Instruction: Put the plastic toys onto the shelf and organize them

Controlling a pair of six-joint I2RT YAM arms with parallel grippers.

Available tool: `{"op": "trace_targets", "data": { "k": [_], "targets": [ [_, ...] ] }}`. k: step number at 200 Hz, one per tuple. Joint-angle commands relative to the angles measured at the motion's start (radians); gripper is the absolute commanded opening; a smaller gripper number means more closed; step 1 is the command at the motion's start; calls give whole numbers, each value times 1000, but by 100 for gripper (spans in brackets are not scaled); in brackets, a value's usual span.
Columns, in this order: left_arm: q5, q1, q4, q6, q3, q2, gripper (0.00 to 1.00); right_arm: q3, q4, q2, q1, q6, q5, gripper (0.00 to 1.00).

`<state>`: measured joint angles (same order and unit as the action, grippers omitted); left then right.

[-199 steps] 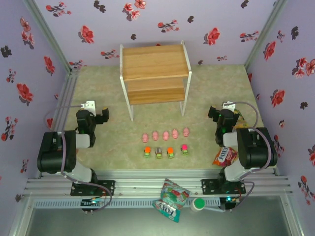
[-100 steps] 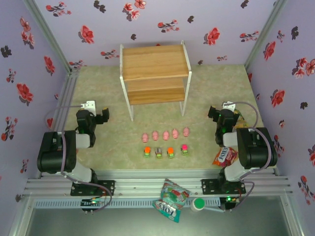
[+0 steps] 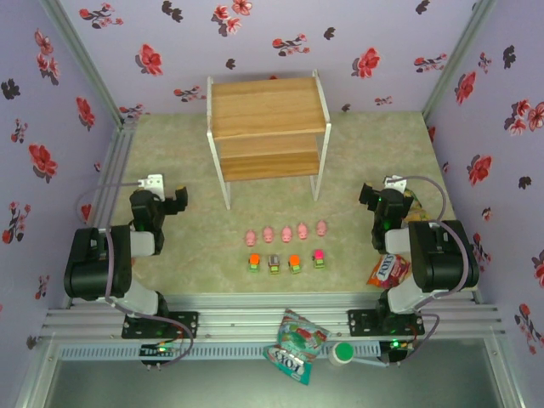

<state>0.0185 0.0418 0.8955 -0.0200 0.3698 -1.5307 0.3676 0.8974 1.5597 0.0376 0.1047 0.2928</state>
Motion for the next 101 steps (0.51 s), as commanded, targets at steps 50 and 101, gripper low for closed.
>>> {"op": "trace_targets", "data": {
  "k": [50, 101],
  "targets": [
    [-103, -6, 184, -34, -159, 134, 100, -73, 94, -90, 55, -47, 93, 96],
    [-222, -144, 12, 50, -168, 408, 100, -81, -37, -275, 132, -91, 230, 99]
  ]
}}
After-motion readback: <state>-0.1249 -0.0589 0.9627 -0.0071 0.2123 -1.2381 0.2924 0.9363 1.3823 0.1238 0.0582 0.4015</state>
